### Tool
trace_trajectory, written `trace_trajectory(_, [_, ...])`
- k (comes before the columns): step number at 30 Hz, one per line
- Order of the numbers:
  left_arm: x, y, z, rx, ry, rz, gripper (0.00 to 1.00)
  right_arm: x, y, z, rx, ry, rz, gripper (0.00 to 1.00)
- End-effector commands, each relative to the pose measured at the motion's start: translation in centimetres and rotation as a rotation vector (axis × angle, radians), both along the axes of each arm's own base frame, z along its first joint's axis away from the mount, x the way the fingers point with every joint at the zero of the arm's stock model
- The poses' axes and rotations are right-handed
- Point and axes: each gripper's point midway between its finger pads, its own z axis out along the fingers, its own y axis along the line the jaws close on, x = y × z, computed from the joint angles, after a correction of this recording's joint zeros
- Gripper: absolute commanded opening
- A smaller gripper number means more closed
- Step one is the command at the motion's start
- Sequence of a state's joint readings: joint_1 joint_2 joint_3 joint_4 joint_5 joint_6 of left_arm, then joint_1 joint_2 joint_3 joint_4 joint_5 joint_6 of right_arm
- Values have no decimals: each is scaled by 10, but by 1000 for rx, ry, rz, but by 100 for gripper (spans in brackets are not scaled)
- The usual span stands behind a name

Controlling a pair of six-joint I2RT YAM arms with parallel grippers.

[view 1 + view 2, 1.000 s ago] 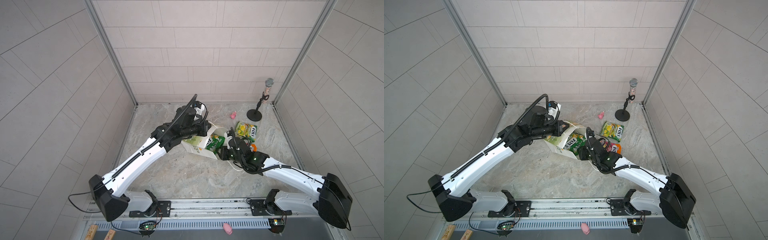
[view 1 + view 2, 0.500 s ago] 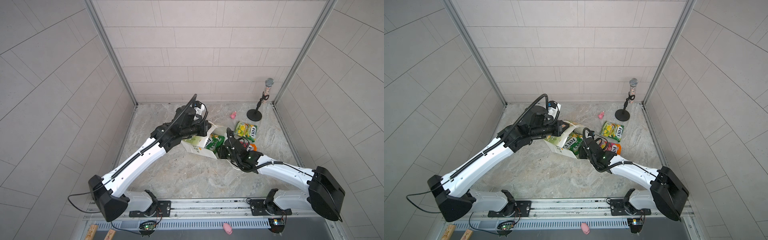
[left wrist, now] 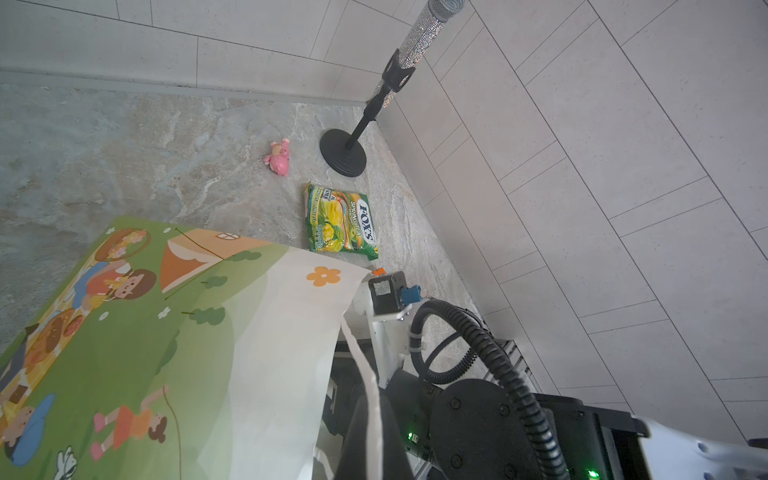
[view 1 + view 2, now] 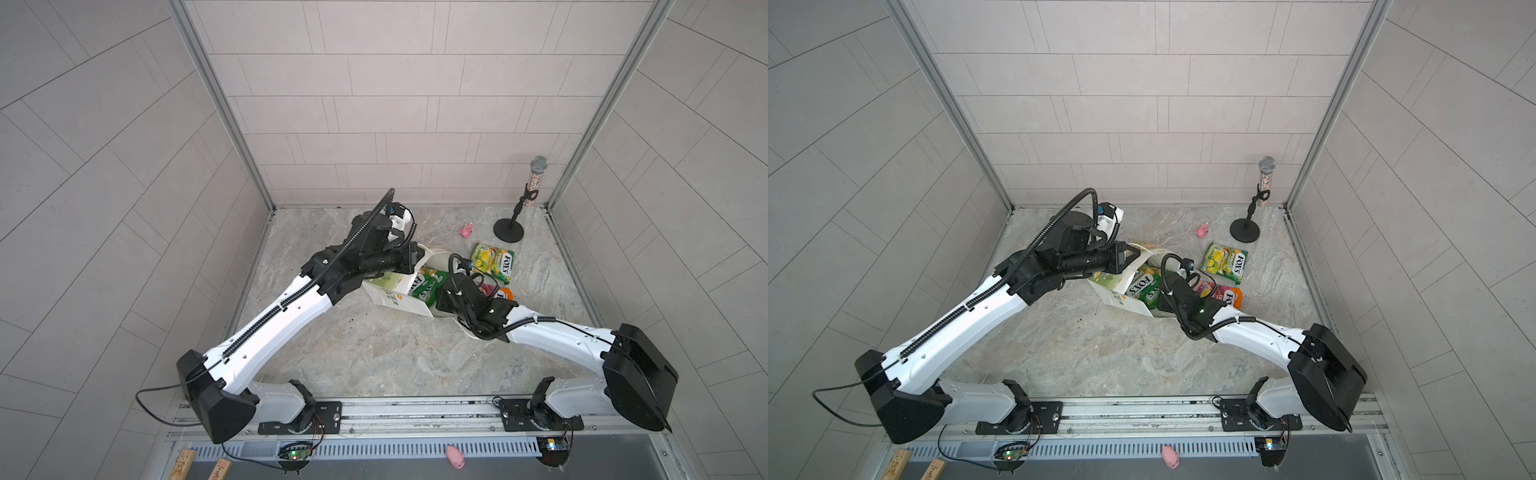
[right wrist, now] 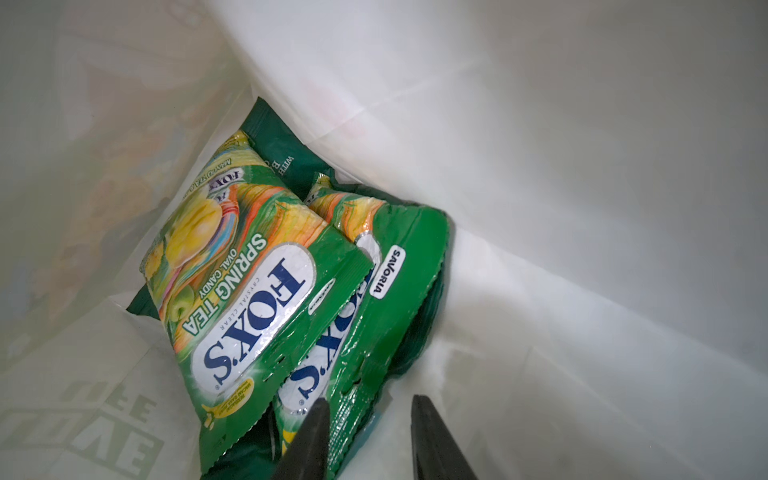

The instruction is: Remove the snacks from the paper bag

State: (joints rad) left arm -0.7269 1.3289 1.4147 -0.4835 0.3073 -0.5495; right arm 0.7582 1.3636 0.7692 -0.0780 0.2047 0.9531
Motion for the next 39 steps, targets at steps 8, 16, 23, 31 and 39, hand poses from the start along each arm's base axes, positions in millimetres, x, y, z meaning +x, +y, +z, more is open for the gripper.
trace_trajectory(8, [-6,-1,13,-29,-37,-25,0,14,5,-1,19,-6,-50,35])
trace_trajectory(16, [-6,-2,12,-32,-31,-30,0,23,15,-3,32,-17,-37,32])
trace_trajectory(23, [-7,-2,12,-32,-31,-33,0,31,22,-9,23,-11,-24,31])
trace_trajectory(31, [-8,0,10,-28,-29,-33,0,35,25,14,65,-70,4,5])
trace_trajectory(39, [-8,1,10,-15,-36,-32,0,31,21,55,119,-183,45,0])
